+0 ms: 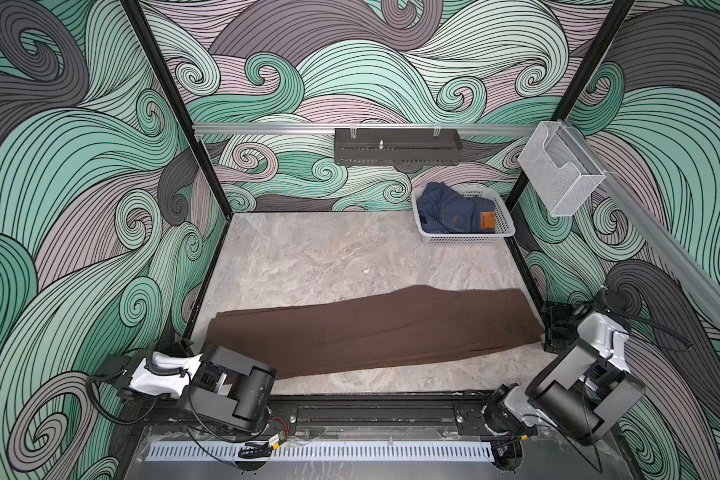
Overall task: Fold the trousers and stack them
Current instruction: 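Grasp the folded trousers at hem end with left gripper while right grasps waistband end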
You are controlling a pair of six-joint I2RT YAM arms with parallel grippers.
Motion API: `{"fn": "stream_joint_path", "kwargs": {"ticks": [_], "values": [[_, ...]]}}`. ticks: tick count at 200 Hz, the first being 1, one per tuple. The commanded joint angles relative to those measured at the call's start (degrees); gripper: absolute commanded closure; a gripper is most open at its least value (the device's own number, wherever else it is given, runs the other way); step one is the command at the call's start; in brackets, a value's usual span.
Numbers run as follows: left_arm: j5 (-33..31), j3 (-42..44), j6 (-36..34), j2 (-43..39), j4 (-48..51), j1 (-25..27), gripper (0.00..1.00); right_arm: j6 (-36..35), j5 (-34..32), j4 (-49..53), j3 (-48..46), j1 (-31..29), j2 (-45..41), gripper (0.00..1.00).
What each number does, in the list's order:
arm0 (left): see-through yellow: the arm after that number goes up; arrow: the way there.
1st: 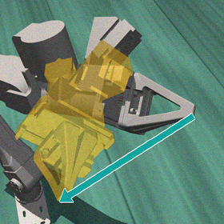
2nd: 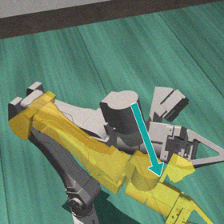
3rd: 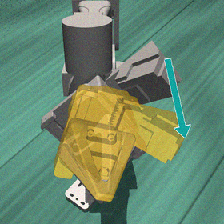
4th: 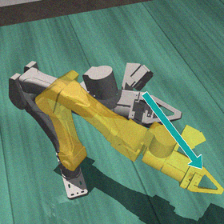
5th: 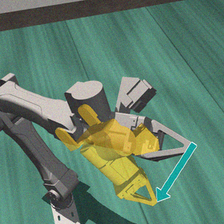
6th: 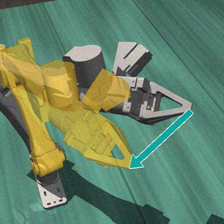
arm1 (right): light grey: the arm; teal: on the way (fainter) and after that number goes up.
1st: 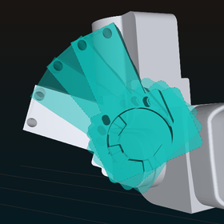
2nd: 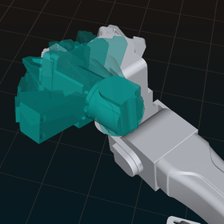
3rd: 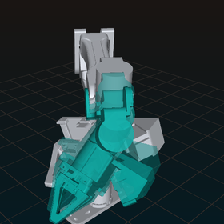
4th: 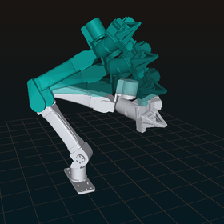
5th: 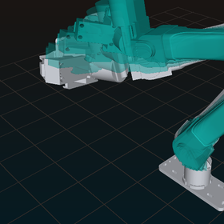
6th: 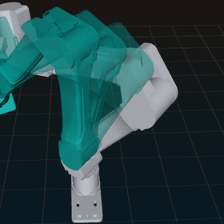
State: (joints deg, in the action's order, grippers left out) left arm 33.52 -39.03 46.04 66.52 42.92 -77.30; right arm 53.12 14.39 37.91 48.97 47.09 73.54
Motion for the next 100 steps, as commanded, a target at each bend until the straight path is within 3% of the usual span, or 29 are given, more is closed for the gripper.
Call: {"fn": "stream_joint_path", "kwargs": {"ticks": [1,22,71,100], "values": [[0.44,-3.58,1.37,-1.54,1.34,2.42,0.38,0.01,-2.05,3.74,3.39,-2.91,-3.16,0.06],[-0.63,-4.74,2.43,-2.56,-0.70,7.26,0.36,0.09,-3.11,4.47,4.82,-7.31,-5.28,0.07],[-5.21,-5.88,4.22,1.45,-4.44,24.64,0.35,-0.19,-4.98,3.23,4.44,-19.93,-8.10,0.09],[-7.27,-3.64,4.54,4.77,-6.34,30.16,0.35,-0.31,-5.17,1.41,1.63,-25.82,-7.27,0.11]]}}
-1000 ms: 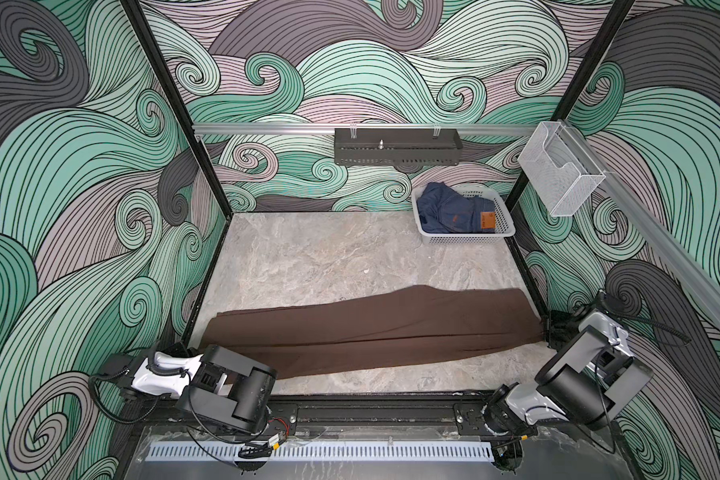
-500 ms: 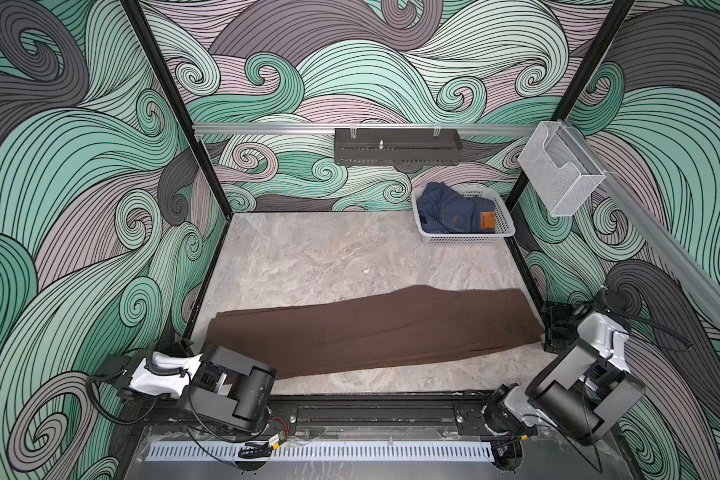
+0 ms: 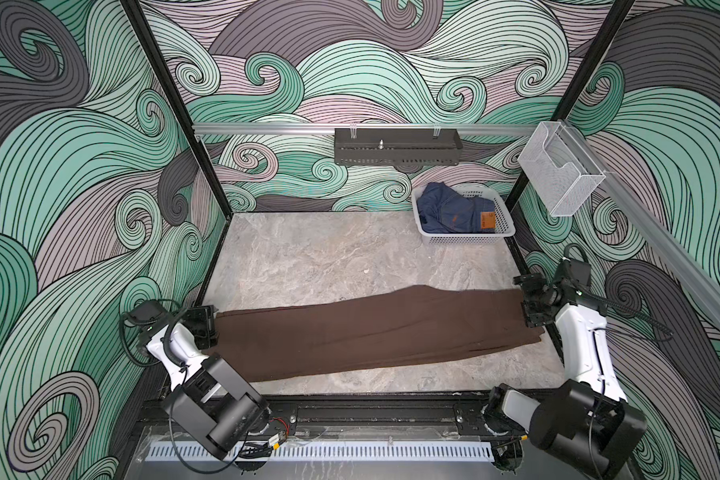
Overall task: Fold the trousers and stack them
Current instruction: 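Grasp the folded trousers at hem end with left gripper while right grasps waistband end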
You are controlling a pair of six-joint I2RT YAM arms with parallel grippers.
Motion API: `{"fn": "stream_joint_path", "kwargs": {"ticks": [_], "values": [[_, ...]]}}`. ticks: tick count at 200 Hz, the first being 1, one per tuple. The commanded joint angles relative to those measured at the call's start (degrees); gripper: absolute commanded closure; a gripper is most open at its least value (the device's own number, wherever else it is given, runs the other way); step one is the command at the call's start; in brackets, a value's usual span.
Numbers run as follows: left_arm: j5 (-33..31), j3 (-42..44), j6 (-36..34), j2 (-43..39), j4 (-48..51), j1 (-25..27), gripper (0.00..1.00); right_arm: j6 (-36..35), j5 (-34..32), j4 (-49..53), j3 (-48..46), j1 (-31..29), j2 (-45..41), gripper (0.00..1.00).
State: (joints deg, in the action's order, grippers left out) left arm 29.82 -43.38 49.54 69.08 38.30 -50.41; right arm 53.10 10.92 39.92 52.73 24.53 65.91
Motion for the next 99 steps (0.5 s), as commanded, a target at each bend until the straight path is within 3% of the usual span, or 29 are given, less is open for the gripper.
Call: {"fn": "stream_joint_path", "kwargs": {"ticks": [1,99], "values": [[-3.61,0.86,1.06,2.34,-1.96,3.38,0.35,-0.28,-1.74,-0.71,-2.25,-3.40,0.40,0.11],[-11.26,10.33,2.05,6.97,-9.32,8.28,0.39,0.39,0.22,-12.75,-15.04,-7.77,10.79,0.18]]}}
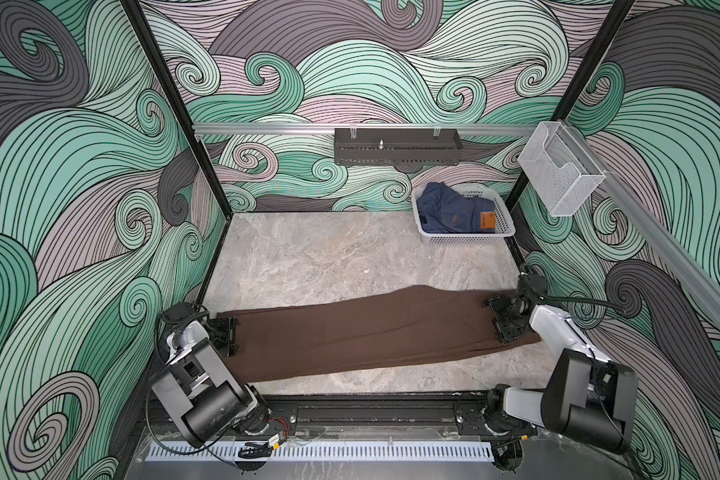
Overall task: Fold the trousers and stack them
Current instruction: 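Grasp the folded trousers at hem end with left gripper while right grasps waistband end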
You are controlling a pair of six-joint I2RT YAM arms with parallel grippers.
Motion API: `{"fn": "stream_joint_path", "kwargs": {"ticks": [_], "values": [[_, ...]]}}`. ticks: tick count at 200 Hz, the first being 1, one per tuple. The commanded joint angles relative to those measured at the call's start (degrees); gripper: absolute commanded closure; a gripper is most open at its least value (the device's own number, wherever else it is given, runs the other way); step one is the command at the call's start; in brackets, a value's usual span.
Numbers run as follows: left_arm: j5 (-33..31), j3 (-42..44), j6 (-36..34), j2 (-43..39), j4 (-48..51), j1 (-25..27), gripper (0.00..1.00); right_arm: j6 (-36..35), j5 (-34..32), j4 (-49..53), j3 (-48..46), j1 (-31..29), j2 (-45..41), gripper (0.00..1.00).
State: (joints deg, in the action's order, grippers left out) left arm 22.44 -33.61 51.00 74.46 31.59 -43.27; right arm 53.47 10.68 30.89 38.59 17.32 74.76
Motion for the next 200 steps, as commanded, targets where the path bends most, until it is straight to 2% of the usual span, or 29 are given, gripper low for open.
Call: {"fn": "stream_joint_path", "kwargs": {"ticks": [1,45,63,93,120,200], "values": [[-3.97,0.56,0.59,1.72,-2.64,1.15,0.40,0.03,0.47,-3.82,-0.93,-0.55,2.08,0.18],[-9.98,-0.07,1.66,6.60,-5.66,4.85,0.41,1.93,0.91,-7.53,-2.73,-0.57,8.01,0.21],[-11.05,-2.78,2.64,12.32,-7.47,7.41,0.41,3.50,2.37,-9.85,-2.27,-0.61,11.53,0.22],[-11.98,-11.62,3.04,22.21,-7.11,11.64,0.42,7.21,4.85,-14.41,-0.94,-1.00,16.40,0.25],[-11.27,-18.81,4.01,29.69,-7.03,13.68,0.42,10.41,3.89,-16.27,1.21,-2.55,18.01,0.25],[-8.32,-38.94,5.94,43.06,-2.02,16.90,0.43,17.67,1.54,-17.76,9.53,-6.46,25.10,0.26]]}}
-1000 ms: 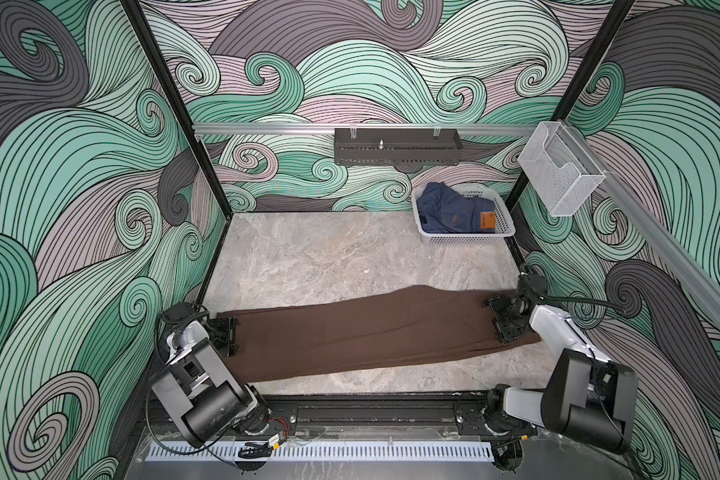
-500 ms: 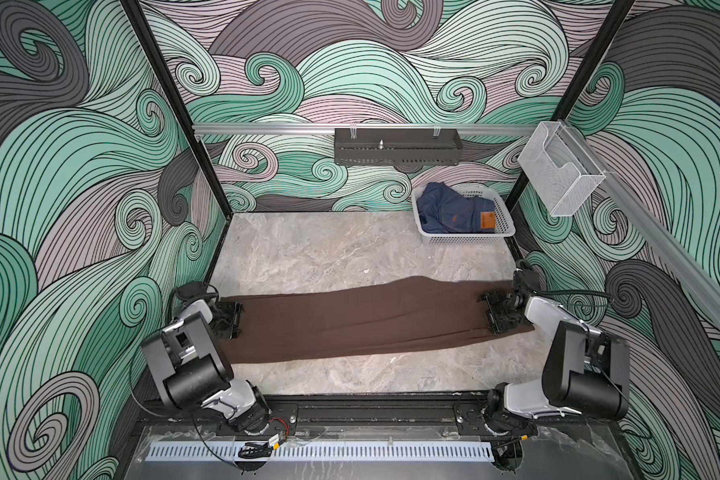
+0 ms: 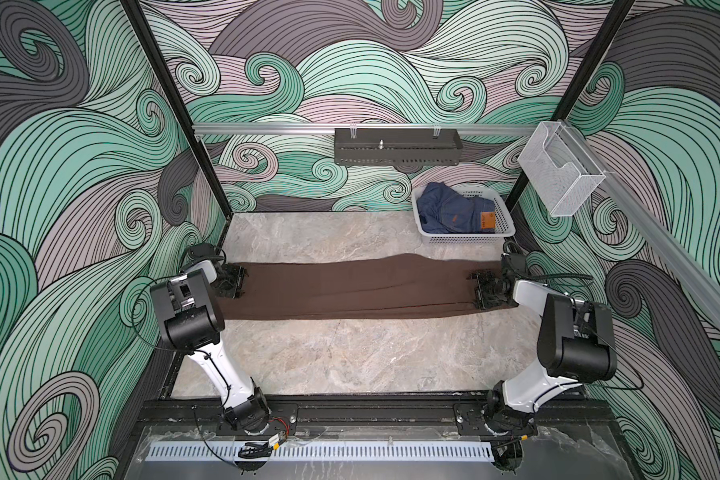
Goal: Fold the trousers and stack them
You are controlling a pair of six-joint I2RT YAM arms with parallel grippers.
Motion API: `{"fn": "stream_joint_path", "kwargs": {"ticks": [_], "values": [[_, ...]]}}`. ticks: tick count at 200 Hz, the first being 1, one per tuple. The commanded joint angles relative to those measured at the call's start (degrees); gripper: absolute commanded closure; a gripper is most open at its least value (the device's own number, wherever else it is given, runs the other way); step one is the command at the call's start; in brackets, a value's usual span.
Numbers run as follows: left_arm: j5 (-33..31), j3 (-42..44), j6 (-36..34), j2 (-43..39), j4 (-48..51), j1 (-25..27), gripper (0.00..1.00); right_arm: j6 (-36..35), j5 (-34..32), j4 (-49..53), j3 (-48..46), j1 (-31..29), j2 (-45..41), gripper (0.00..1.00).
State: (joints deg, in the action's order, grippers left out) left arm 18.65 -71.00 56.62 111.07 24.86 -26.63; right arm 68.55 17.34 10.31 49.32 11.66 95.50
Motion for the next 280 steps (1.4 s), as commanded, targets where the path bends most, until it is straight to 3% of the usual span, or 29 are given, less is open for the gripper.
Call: {"fn": "stream_joint_path", "kwargs": {"ticks": [1,39,89,109,143,169,187,227,280], "values": [[-4.43,-1.70,0.33,6.49,4.82,0.22,0.43,2.61,-5.13,2.90,-1.18,-0.87,4.39,0.26],[-2.99,-7.95,-3.37,2.35,10.50,0.17,0.41,0.13,-5.18,6.90,-0.07,-1.29,-0.64,0.23],[-2.68,-14.53,-13.73,-7.44,21.91,0.08,0.35,-13.02,-9.39,21.23,8.10,-3.09,-9.95,0.13],[-2.62,-14.11,-17.27,-10.22,24.78,0.02,0.34,-19.71,-9.70,23.83,12.49,-5.99,-8.55,0.16],[-2.40,-10.80,-20.07,-14.44,26.06,-0.21,0.34,-27.15,-7.14,23.50,18.51,-16.07,-1.08,0.20],[-2.13,-9.67,-20.76,-15.82,27.10,-1.15,0.34,-28.73,-7.07,22.38,22.40,-23.58,5.27,0.22],[-1.95,-9.07,-21.05,-16.51,27.89,-2.09,0.34,-28.04,-7.35,21.99,23.52,-25.38,9.96,0.22],[-2.04,-7.09,-22.49,-18.25,28.63,-5.03,0.34,-26.35,-10.54,21.73,20.41,-24.46,13.92,0.21],[-2.22,-3.54,-23.96,-18.56,28.53,-10.50,0.34,-24.51,-12.78,22.64,13.52,-18.52,10.02,0.20]]}}
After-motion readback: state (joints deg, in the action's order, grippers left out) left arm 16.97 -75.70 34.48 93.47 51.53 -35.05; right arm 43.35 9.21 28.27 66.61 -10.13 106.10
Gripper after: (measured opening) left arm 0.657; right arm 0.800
